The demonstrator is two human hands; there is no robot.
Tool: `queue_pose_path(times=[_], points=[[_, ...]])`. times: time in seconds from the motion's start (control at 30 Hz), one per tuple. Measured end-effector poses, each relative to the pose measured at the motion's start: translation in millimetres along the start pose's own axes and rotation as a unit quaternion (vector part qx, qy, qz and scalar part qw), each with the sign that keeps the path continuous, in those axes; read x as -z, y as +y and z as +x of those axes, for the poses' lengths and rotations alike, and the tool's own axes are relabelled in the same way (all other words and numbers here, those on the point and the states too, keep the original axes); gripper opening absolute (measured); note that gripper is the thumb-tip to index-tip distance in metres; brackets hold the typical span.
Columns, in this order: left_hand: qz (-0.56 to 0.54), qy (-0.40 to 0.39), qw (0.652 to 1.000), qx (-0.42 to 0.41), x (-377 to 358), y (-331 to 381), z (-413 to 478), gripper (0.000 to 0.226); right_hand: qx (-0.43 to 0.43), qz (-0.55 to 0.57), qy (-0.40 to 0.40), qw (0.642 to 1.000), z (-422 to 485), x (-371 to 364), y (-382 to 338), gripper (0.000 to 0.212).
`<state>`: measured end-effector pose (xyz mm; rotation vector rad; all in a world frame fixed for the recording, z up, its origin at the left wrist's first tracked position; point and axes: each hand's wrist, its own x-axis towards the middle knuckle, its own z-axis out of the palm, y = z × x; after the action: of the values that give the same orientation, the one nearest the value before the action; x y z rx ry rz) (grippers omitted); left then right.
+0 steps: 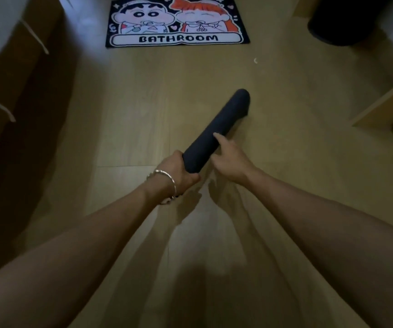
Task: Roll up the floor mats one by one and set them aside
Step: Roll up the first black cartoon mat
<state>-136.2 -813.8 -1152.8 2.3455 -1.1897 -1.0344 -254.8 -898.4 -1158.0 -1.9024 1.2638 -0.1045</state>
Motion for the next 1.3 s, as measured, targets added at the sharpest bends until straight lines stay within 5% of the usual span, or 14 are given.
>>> queue_pose_path(times=[0.13, 0.2, 0.33, 0.4, 0.5, 0.7, 0.87, 1.13, 1.3], points=[[0.031, 0.04, 0.998, -0.029, -43, 5, -12, 0.047, -0.12, 0.22, 0.044, 0.967, 7, -7, -3, 0.086], [0.07, 0.017, 0.993, -0.089, -63, 13, -23, 0.046, -0.18, 0.191, 0.062, 0.963, 5, -9, 5, 0.1], [0.024, -0.116, 0.975, -0.187, -69, 35, -37, 0.042, -0.24, 0.119, 0.086, 0.96, -11, 9, 34, 0.094], [-0.028, -0.157, 0.974, -0.163, -64, 47, -32, 0.044, -0.227, 0.15, 0.07, 0.96, -19, 21, 48, 0.094], [-0.189, -0.113, 0.974, -0.057, -63, 64, -18, 0.048, -0.161, 0.208, 0.017, 0.965, -36, 36, 59, 0.09], [-0.395, -0.037, 0.916, 0.066, -65, 80, -3, 0.039, -0.09, 0.212, -0.061, 0.971, -54, 54, 60, 0.086], [-0.413, -0.048, 0.904, 0.098, -76, 89, 6, 0.038, -0.098, 0.052, -0.106, 0.988, -57, 64, 67, 0.083], [-0.404, -0.019, 0.914, 0.028, -134, 171, -9, 0.024, -0.12, -0.146, -0.032, 0.981, -61, 116, 110, 0.11], [-0.439, -0.141, 0.885, 0.058, -186, 218, -20, 0.015, -0.155, -0.238, -0.009, 0.959, -85, 168, 155, 0.09]])
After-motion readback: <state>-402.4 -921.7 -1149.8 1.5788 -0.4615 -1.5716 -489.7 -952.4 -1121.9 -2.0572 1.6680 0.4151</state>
